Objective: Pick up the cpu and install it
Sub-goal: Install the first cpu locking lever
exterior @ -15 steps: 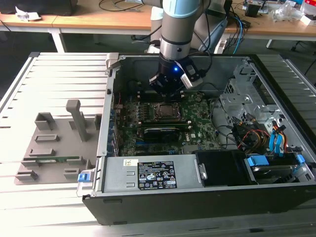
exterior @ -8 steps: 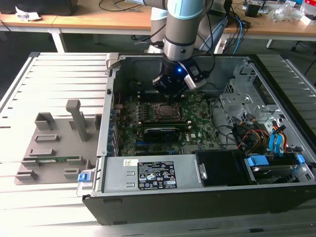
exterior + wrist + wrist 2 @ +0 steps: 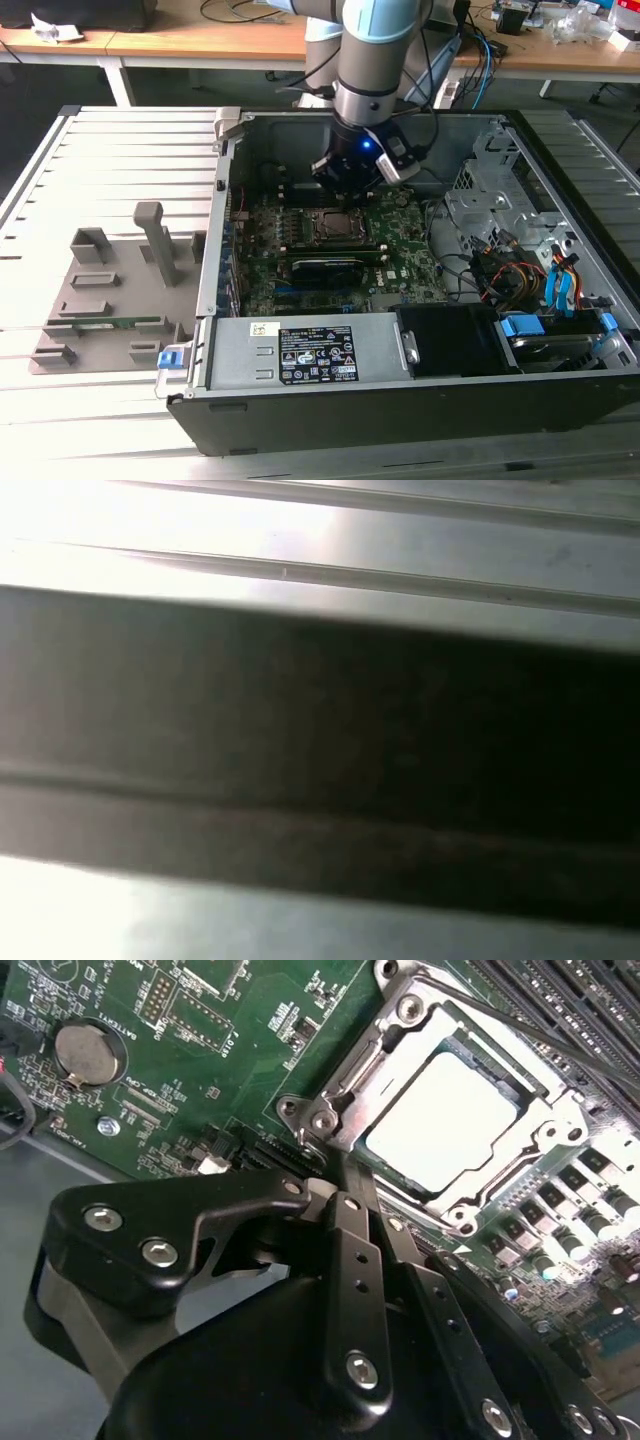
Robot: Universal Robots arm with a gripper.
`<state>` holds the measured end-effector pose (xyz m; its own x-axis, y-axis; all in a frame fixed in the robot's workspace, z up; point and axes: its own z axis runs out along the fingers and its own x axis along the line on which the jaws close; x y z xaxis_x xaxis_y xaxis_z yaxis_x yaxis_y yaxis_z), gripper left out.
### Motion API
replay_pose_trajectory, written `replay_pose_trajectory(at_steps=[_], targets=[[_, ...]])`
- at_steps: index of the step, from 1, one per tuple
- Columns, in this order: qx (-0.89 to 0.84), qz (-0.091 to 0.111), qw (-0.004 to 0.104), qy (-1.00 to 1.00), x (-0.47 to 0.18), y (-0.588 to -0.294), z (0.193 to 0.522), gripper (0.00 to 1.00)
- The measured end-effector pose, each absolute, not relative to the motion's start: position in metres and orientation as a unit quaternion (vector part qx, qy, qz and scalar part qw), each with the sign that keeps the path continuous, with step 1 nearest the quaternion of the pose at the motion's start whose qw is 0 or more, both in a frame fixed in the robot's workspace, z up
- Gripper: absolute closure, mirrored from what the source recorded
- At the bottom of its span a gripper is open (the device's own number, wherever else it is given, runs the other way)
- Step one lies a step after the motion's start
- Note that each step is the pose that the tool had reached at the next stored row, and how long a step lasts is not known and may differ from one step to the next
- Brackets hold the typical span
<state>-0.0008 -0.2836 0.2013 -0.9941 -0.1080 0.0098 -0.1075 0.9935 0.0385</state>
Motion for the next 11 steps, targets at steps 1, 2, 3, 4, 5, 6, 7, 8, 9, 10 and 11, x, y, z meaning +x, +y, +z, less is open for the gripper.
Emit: replay_pose_trajectory(at_steps=[1,2,3,4,5,6,7,8,9,10,11], targets=[[0.054,-0.019,0.006,-0.998,-0.0004,-0.2837,0.2011,0.89],[0.054,-0.019,0.006,-0.998,-0.0003,-0.2836,0.2009,0.89],[0.055,-0.019,0.006,-0.998,-0.0002,-0.2836,0.2008,0.89],[0.055,-0.02,0.006,-0.998,-0.0001,-0.2836,0.2008,0.89],[0.055,-0.02,0.006,-0.998,-0.0001,-0.2835,0.2007,0.89],[0.056,-0.021,0.006,-0.998,0.0,-0.2834,0.2008,0.89],[0.056,-0.021,0.006,-0.998,0.0,-0.2834,0.2009,0.89],[0.057,-0.021,0.006,-0.998,0.0,-0.2833,0.2012,0.89],[0.057,-0.021,0.005,-0.998,0.0001,-0.2831,0.2024,0.89],[0.057,-0.021,0.006,-0.998,0.0,-0.2832,0.2073,0.89],[0.057,-0.021,0.006,-0.998,0.0,-0.2832,0.2088,0.89]])
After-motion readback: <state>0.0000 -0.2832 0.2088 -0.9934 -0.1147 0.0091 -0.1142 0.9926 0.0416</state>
